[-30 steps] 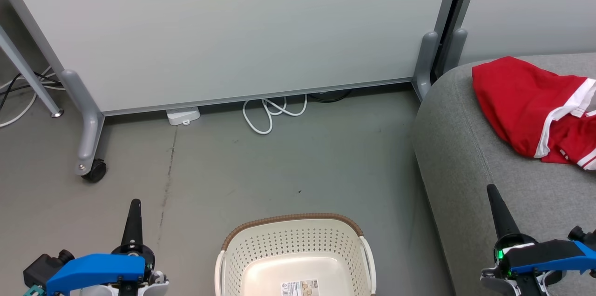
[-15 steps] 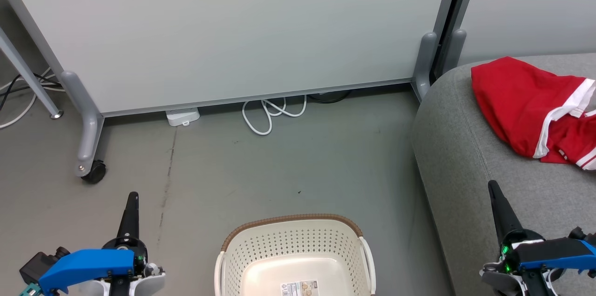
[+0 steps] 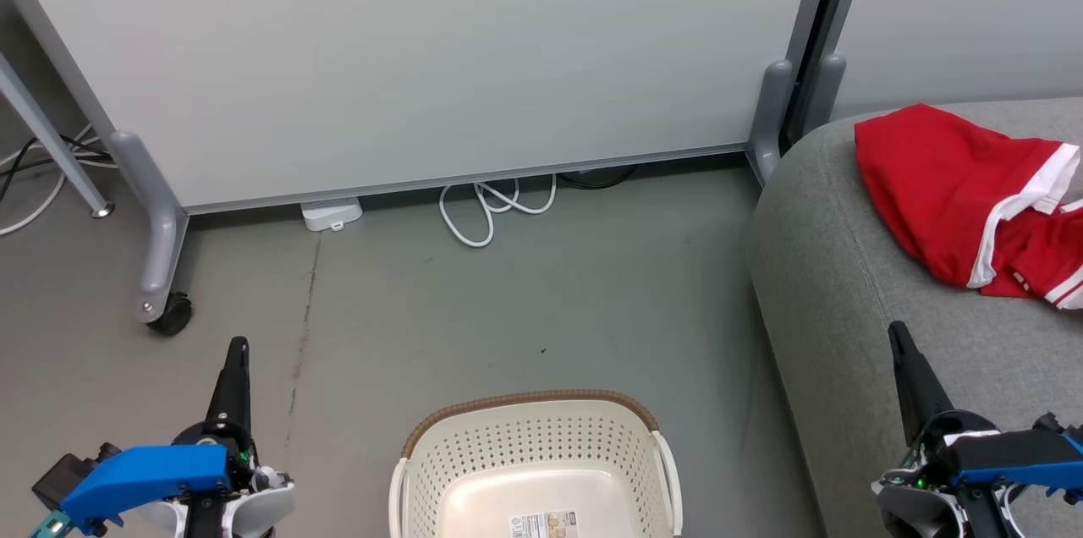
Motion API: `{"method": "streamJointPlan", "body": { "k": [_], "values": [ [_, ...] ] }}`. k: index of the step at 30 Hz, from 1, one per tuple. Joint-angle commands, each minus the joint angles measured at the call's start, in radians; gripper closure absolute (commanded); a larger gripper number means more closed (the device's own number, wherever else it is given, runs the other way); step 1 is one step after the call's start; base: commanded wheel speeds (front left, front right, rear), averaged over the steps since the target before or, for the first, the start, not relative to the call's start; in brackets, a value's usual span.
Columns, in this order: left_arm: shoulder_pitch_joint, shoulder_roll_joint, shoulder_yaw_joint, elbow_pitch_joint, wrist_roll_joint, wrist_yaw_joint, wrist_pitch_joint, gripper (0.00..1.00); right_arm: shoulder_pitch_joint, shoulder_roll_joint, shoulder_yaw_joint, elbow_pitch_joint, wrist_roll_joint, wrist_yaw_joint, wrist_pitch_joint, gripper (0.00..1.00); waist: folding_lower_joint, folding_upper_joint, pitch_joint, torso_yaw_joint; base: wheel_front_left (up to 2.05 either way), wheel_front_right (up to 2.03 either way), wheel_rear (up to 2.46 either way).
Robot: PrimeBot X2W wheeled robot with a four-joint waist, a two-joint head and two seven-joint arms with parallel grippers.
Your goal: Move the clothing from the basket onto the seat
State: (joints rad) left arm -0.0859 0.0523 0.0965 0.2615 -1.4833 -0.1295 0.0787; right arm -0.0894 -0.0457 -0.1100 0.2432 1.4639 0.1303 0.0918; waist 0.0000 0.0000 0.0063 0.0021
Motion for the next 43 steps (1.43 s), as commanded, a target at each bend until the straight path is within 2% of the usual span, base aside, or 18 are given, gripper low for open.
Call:
{"method": "streamJointPlan", "body": {
  "k": [1,20,43],
  "values": [
    [-0.019,0.0,0.008,-0.009,-0.022,-0.002,0.008,1.0,-0.019,-0.007,-0.003,0.0,0.026,0.001,0.005,1.0,0.0,0.0,0.0,0.0,0.0,0.0,0.0],
    [-0.03,-0.003,0.021,-0.019,-0.134,-0.002,0.04,1.0,-0.026,-0.007,-0.005,0.002,0.154,0.001,0.024,1.0,0.0,0.0,-0.003,-0.002,0.0,0.0,0.0],
    [-0.028,-0.003,0.02,-0.019,-0.131,-0.002,0.039,1.0,-0.024,-0.007,-0.005,0.002,0.15,0.001,0.024,1.0,0.0,0.0,-0.003,-0.002,0.0,0.0,0.0]
  ]
}}
